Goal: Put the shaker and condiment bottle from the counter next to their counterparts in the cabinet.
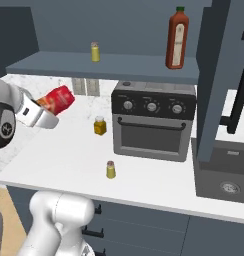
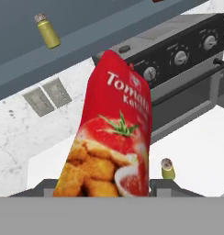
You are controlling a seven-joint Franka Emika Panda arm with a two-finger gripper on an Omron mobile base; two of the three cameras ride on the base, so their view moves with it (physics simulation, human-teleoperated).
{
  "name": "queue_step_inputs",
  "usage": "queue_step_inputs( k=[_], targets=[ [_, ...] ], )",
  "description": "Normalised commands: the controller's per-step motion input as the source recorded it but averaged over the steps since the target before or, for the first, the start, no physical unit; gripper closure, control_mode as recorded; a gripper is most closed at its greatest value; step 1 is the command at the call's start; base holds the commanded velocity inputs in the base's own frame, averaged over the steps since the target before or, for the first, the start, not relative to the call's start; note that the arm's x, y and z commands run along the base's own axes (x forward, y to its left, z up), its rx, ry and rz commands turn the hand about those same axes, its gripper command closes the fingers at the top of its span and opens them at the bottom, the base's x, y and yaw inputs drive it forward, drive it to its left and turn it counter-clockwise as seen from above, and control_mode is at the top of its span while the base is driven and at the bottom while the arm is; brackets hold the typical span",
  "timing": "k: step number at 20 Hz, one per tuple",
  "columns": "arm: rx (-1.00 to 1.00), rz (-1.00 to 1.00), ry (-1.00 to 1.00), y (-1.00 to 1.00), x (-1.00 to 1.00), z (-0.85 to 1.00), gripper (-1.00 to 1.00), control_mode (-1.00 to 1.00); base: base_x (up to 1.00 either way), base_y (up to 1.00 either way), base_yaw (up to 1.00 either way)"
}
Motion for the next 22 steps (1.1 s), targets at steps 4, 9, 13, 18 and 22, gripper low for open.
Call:
queue_step_inputs(
  k=[4,9,13,18,22],
  targets=[
    [0.08,0.0,0.0,-0.07,-0.09,0.7,1.0,-1.0,0.0,0.0,0.0],
    [0.05,0.0,0.0,-0.12,-0.12,0.68,1.0,-1.0,0.0,0.0,0.0],
    [0.0,0.0,0.0,-0.01,0.01,0.35,1.0,-1.0,0.0,0.0,0.0],
    [0.0,0.0,0.0,-0.1,0.24,0.2,1.0,-1.0,0.0,0.0,0.0],
    [0.0,0.0,0.0,-0.24,0.31,0.12,1.0,-1.0,0.0,0.0,0.0]
  ],
)
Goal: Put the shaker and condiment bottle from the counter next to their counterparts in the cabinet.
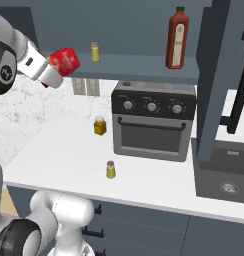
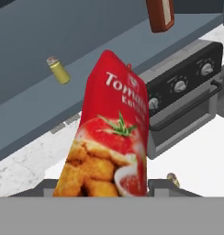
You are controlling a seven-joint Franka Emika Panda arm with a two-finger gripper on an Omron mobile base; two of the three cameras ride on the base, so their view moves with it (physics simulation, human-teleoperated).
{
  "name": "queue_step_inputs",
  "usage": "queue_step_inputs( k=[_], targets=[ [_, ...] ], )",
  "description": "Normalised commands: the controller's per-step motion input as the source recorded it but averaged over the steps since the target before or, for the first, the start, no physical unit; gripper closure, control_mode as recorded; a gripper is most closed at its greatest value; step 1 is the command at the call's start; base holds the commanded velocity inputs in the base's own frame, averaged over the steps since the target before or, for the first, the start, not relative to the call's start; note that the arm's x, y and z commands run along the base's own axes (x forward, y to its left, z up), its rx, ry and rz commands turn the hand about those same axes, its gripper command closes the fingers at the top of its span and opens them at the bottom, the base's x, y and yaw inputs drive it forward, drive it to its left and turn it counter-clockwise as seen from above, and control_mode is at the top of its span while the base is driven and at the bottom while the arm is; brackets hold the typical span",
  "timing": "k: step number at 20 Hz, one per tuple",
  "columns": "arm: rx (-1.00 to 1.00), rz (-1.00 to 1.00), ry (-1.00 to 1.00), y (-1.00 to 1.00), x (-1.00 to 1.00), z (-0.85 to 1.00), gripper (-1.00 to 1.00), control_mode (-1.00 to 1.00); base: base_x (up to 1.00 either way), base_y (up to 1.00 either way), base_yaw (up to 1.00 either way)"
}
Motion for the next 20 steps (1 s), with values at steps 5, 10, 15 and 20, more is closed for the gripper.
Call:
queue_step_inputs(
  k=[5,10,15,20],
  targets=[
    [0.0,0.0,0.0,-0.23,0.28,0.06,1.0,-1.0,0.0,0.0,0.0],
    [0.0,0.0,0.0,-0.18,0.29,0.01,1.0,-1.0,0.0,0.0,0.0],
    [-0.01,-0.01,-0.03,-0.16,0.25,0.0,1.0,-1.0,0.0,0.0,0.0],
    [0.0,0.0,0.0,-0.19,0.38,0.0,1.0,-1.0,0.0,0.0,0.0]
  ],
)
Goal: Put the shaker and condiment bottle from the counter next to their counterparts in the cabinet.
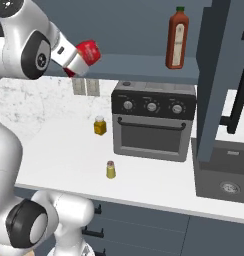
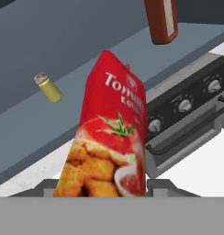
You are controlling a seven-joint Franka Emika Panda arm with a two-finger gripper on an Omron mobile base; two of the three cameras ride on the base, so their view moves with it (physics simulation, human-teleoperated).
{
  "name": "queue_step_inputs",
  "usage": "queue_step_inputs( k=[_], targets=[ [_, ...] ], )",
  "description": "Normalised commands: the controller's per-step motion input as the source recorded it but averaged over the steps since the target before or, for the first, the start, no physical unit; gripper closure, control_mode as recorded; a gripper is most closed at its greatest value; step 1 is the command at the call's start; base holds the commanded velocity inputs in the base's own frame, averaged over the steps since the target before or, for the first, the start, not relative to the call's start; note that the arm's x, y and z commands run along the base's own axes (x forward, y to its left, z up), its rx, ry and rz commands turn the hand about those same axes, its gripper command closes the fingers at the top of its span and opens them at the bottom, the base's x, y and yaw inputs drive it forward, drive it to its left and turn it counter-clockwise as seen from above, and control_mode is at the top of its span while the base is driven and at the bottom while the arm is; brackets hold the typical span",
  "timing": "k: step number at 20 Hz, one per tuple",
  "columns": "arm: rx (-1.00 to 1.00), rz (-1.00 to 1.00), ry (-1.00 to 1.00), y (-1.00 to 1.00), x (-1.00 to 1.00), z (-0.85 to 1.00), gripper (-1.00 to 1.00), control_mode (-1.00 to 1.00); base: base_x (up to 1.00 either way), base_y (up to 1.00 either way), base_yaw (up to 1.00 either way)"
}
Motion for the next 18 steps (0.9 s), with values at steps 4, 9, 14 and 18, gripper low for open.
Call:
queue_step_inputs(
  k=[4,9,14,18],
  targets=[
    [0.0,0.0,0.0,-0.26,0.41,0.0,1.0,-1.0,0.0,0.0,0.0],
    [0.0,0.0,0.0,-0.28,0.23,0.0,1.0,-1.0,0.0,0.0,0.0],
    [0.0,0.0,0.0,-0.29,0.32,0.0,1.0,-1.0,0.0,0.0,0.0],
    [0.0,0.0,0.0,-0.27,0.33,0.0,1.0,-1.0,0.0,0.0,0.0]
  ],
)
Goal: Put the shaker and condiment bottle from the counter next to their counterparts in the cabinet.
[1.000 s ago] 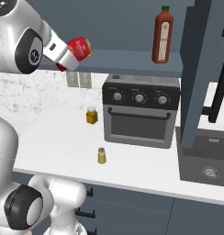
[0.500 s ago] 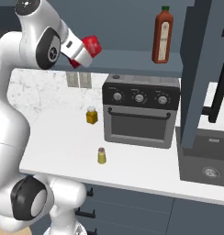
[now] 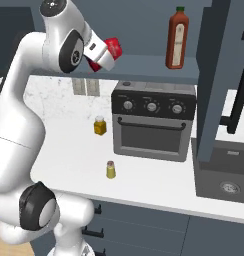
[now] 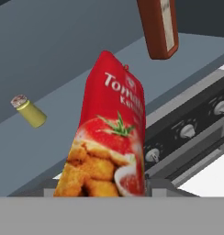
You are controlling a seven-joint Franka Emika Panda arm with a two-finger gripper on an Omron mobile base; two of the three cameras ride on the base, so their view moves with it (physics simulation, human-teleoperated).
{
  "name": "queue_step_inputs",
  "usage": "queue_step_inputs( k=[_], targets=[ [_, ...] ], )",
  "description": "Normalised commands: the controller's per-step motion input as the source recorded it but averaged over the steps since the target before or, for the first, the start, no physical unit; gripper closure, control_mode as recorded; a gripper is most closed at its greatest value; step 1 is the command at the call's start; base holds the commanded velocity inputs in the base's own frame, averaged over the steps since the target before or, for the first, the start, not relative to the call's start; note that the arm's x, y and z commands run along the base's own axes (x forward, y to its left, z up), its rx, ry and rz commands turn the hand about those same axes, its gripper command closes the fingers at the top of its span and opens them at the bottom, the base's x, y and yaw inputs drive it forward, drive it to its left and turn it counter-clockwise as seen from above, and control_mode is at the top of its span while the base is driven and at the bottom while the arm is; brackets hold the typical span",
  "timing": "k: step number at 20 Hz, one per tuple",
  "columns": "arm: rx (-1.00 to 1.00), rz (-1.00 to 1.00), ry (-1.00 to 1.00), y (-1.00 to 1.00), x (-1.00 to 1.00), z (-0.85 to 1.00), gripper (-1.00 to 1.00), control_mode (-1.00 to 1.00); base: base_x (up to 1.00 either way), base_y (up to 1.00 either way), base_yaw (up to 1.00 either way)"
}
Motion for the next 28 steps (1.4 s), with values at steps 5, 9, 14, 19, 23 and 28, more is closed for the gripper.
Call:
queue_step_inputs(
  k=[5,9,14,19,23,28],
  targets=[
    [0.0,0.0,0.0,-0.28,0.38,0.0,1.0,-1.0,0.0,0.0,0.0],
    [0.0,0.0,0.0,-0.25,0.3,0.0,1.0,-1.0,0.0,0.0,0.0],
    [0.0,0.0,0.0,-0.2,0.17,0.0,1.0,-1.0,0.0,0.0,0.0],
    [0.0,0.0,0.0,-0.2,0.21,0.0,1.0,-1.0,0.0,0.0,0.0],
    [0.0,0.0,0.0,-0.19,0.28,-0.01,1.0,-1.0,0.0,0.0,0.0],
    [0.0,0.0,0.0,-0.18,0.27,-0.06,1.0,-1.0,0.0,0.0,0.0]
  ],
)
